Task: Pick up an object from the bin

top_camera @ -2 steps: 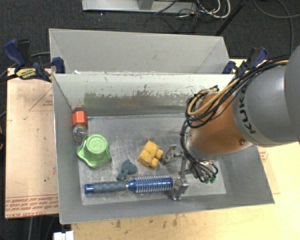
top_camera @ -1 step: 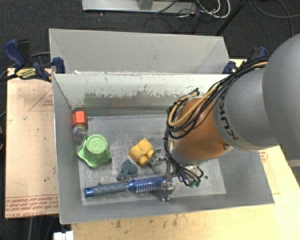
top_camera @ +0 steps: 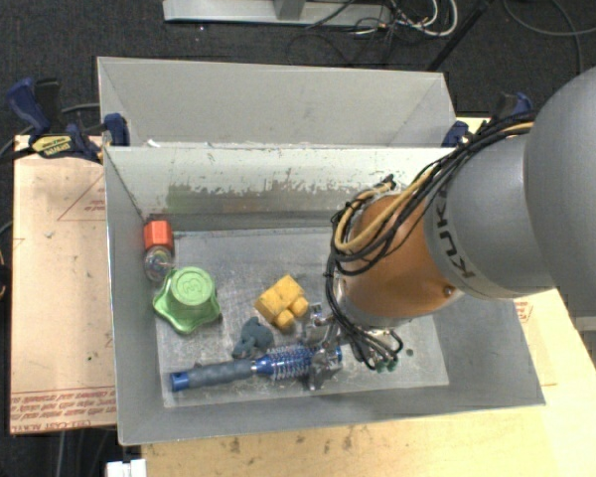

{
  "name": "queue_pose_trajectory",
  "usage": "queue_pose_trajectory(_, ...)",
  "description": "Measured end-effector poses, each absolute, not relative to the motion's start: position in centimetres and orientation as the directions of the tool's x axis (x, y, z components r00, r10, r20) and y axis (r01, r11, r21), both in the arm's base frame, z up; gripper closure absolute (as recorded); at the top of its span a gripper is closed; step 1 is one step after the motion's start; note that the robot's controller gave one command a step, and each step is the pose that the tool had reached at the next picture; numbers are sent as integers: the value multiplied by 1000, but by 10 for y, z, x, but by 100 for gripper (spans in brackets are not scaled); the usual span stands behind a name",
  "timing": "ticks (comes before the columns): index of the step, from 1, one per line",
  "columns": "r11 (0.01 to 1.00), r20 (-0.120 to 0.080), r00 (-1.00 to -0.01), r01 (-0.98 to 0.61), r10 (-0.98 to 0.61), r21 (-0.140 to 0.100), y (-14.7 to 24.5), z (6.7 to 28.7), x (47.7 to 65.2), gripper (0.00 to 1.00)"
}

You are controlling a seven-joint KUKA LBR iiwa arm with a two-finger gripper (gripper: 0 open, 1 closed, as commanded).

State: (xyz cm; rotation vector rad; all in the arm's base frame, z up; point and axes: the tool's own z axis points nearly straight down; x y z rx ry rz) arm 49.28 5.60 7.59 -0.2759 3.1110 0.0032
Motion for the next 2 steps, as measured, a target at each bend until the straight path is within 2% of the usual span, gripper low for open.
queue_pose_trajectory(1, 989, -8, -989, -150, -150, 0, 44, 200, 498, 100)
queue_pose_trajectory(2, 880, -9, -880, -475, -475, -3, 72, 354, 503, 100)
